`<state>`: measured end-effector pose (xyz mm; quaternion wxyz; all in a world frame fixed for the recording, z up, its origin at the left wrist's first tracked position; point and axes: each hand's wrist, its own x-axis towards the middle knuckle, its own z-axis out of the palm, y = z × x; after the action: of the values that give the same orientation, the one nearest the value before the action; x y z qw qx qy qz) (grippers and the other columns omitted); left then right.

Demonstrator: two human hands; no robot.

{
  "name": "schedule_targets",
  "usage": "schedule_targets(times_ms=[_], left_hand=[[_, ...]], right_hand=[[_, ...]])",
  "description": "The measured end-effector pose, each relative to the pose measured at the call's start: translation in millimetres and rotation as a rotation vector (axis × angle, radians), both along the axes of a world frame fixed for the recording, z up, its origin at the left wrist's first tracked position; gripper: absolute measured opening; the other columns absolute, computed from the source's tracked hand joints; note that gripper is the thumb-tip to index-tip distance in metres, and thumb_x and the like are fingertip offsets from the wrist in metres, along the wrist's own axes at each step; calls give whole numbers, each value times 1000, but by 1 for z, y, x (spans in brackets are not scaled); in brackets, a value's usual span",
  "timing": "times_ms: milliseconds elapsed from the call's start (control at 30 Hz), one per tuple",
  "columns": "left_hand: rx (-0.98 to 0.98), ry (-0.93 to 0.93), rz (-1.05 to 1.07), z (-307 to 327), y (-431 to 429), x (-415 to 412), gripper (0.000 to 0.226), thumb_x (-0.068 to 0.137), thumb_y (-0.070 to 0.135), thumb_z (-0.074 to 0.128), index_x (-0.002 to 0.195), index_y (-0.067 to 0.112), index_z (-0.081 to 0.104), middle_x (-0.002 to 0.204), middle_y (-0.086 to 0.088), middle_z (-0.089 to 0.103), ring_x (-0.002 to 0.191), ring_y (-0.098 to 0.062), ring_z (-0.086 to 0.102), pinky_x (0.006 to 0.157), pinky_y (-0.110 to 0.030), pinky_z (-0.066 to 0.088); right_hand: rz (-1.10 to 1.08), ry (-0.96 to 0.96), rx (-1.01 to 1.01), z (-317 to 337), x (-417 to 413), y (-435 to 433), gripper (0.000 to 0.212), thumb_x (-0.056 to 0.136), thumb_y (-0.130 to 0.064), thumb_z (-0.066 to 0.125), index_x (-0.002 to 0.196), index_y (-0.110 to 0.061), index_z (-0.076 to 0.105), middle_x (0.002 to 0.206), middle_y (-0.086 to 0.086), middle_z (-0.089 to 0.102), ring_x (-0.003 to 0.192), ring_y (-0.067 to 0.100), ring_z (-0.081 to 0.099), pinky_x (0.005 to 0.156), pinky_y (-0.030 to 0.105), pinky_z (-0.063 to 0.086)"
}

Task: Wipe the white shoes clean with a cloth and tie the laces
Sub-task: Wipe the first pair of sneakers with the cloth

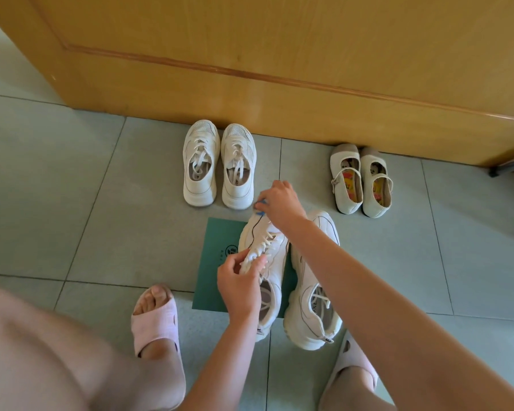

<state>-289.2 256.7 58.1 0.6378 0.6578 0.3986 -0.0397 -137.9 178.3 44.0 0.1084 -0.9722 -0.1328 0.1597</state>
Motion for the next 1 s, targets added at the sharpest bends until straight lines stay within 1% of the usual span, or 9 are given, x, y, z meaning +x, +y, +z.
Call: schedule_targets(times_ms=[100,167,233,300,400,500,700,833,1000], left_hand=[[-4,1,0,-1,2,-1,24,76,25,75,97,20,65,102,2,62,90,-7,55,69,-16,40],[-12,5,-14,-2,4,-1,25,76,26,75,99,20,66,103,1,63,94,-12,57,73,-21,42],[-26,11,-19,-3,7,-2,26,76,26,75,100,20,67,102,1,65,95,-14,59,79,-26,46],[-45,14,-15,-1,11,-1,27,76,26,75,101,19,67,98,2,67,93,-14,61,81,-29,49],[-92,6,-10,1,18,-1,23,77,24,75,97,20,67,93,2,68,88,-13,62,74,-24,49],[-121,-12,-28,3,24,-1,22,78,24,74,99,19,67,92,1,69,86,-14,63,70,-22,47],[-179,-2,-42,3,29,0,17,80,22,72,95,20,67,93,-2,69,89,-20,64,79,-33,52],[-211,-1,-40,0,32,0,15,78,22,74,91,20,67,95,-6,69,94,-26,65,86,-43,54],[-232,9,-48,-4,35,2,12,79,23,73,88,20,65,96,-8,69,93,-28,66,86,-46,54]], right_hand=[[-305,-24,243,3,-6,-11,27,93,-29,54,100,-8,70,98,8,56,104,26,47,91,32,40],[-452,-23,352,5,-14,-16,28,93,-27,55,94,-4,70,86,5,55,89,22,51,79,31,43],[-549,-22,405,3,-21,-19,30,93,-30,55,94,-3,69,93,10,59,77,18,51,67,25,38],[-583,-31,425,5,-28,-18,31,94,-31,53,103,-5,68,98,7,54,76,18,50,67,24,36],[-592,-45,462,9,-36,-13,30,95,-30,52,112,-9,65,101,6,48,79,16,48,71,23,36],[-656,-80,540,13,-46,-9,27,94,-25,54,113,-8,65,103,7,49,82,13,44,73,17,31],[-769,-84,668,14,-75,-7,24,91,-18,59,110,-4,66,99,5,49,80,9,44,66,4,30],[-813,-60,689,12,-94,-6,22,91,-22,60,105,-7,67,101,3,53,88,14,50,77,21,37],[-865,-42,676,11,-110,-3,24,91,-26,59,105,-9,68,102,4,56,91,16,52,80,25,39]])
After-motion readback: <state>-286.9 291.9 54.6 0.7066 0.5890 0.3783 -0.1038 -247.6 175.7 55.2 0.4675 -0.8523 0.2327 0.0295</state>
